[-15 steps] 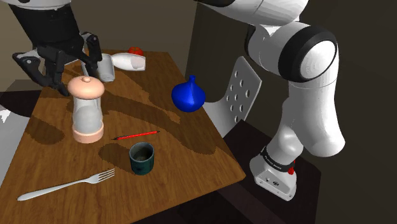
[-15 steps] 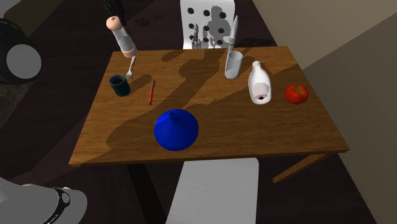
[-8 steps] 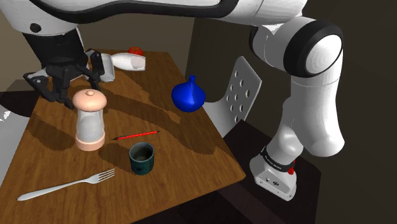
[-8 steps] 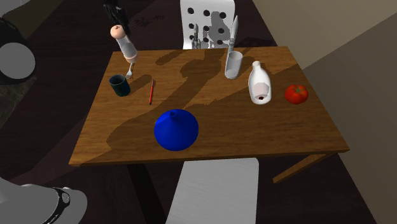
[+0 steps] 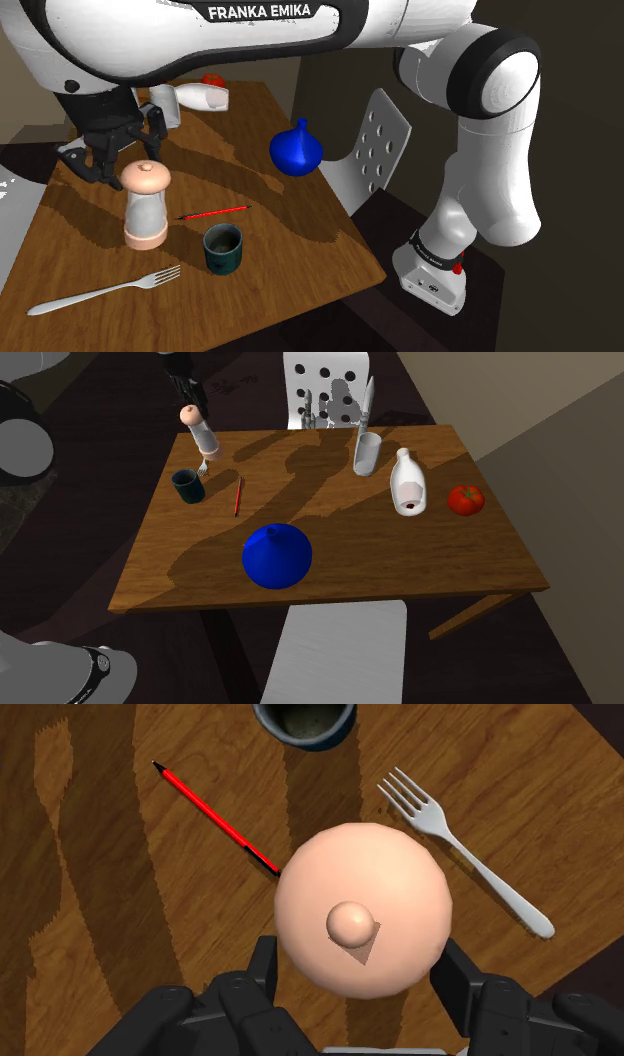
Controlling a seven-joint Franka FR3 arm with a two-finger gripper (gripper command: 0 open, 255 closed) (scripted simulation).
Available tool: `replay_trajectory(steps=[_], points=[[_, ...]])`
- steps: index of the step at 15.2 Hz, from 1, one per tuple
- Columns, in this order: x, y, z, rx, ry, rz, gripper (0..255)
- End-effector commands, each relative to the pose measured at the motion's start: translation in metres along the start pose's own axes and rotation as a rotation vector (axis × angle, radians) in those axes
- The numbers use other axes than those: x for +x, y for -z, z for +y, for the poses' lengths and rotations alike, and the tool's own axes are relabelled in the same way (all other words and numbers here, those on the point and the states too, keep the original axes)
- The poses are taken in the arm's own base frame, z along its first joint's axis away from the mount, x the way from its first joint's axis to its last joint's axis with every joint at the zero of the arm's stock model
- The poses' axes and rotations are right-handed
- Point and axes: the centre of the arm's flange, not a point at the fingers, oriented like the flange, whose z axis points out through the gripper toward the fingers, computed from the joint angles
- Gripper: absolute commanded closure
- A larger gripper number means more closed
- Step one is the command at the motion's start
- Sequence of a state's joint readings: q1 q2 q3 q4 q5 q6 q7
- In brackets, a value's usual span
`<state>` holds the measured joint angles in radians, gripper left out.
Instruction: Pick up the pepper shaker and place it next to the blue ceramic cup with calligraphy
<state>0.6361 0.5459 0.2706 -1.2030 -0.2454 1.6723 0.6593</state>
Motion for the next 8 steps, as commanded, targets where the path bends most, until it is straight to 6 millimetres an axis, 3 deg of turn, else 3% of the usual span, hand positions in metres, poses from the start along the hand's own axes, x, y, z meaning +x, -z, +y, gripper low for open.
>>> replay_trajectory(steps=[1,8], points=[[-0.001,-0.011,-0.001,0.0,0.0,0.0,255],[-0.002,-0.048,-0.005,0.0,0.0,0.0,255]])
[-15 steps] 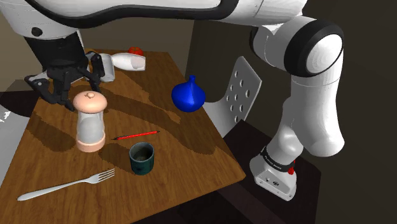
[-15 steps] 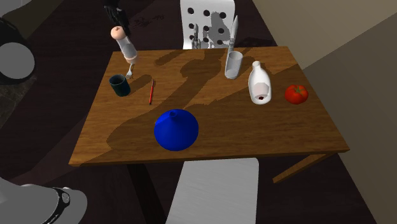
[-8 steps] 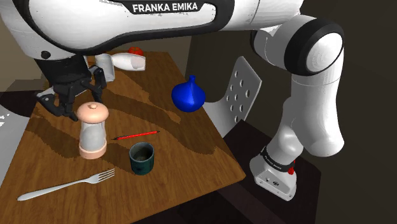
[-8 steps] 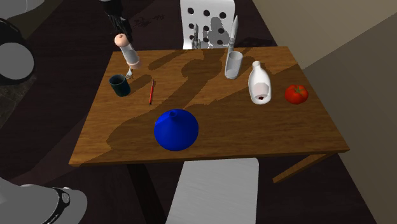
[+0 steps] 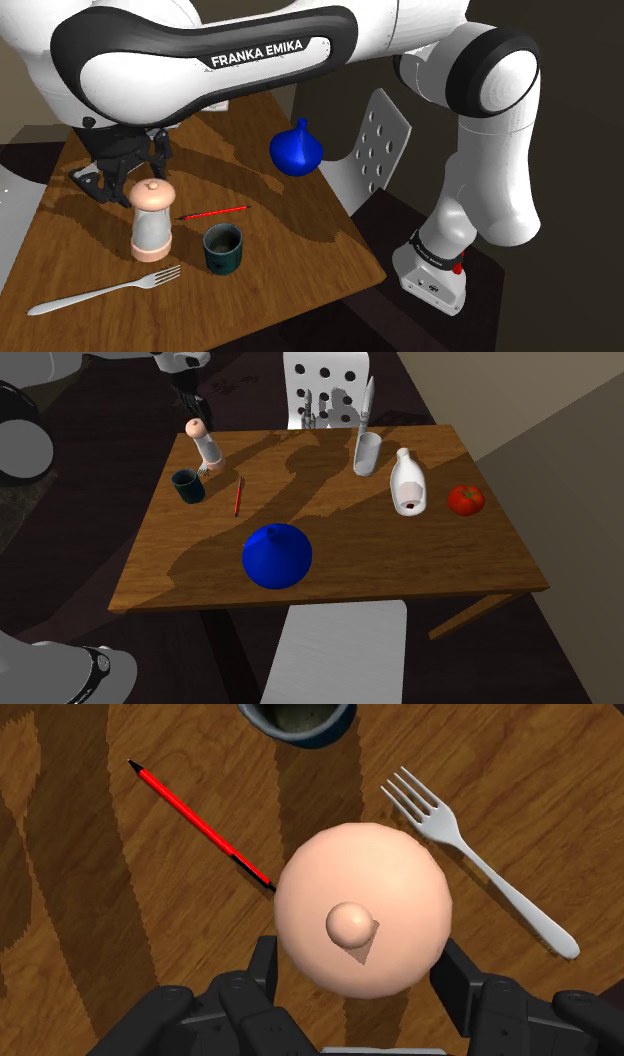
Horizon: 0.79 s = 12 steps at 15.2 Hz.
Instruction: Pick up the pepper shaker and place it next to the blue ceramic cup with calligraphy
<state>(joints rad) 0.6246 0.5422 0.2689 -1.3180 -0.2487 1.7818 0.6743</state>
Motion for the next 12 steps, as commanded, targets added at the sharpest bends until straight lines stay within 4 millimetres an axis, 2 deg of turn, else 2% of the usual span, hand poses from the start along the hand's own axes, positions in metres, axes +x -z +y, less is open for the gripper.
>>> replay_trajectory(steps=[1,3,10,11,12], points=[[0.0,-0.011,-0.002,0.0,0.0,0.0,255],[0.0,-0.021,-0.003,0.0,0.0,0.0,255],[0.0,-0.021,-0.003,0.0,0.0,0.0,255],[0.0,-0.021,-0.003,0.0,0.0,0.0,0],[0.0,-0.021,-0.003,0.0,0.0,0.0,0]])
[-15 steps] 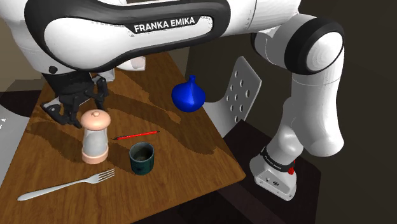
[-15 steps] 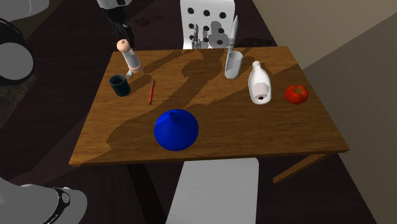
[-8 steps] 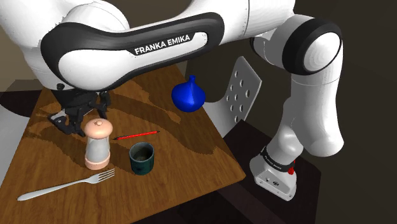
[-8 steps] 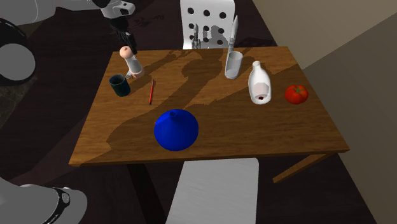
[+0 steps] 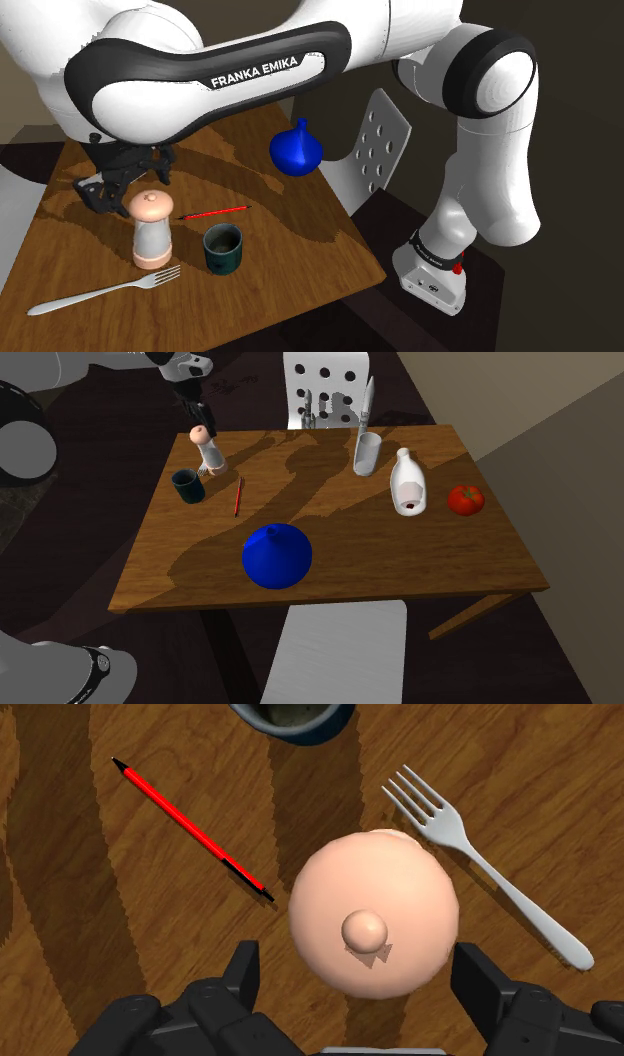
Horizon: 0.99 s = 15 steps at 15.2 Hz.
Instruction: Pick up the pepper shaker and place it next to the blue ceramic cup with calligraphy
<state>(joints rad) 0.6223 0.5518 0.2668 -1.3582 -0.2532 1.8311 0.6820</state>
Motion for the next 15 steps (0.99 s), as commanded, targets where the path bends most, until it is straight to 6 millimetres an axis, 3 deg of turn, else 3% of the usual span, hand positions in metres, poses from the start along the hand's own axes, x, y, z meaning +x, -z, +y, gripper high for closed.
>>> replay_trajectory(steps=[1,4,8,15], points=[[0.0,0.0,0.0,0.0,0.0,0.0,0],[0.0,0.0,0.0,0.0,0.0,0.0,0],[0.0,0.05,0.0,0.0,0.0,0.0,0],[0.0,0.05,0.0,0.0,0.0,0.0,0]])
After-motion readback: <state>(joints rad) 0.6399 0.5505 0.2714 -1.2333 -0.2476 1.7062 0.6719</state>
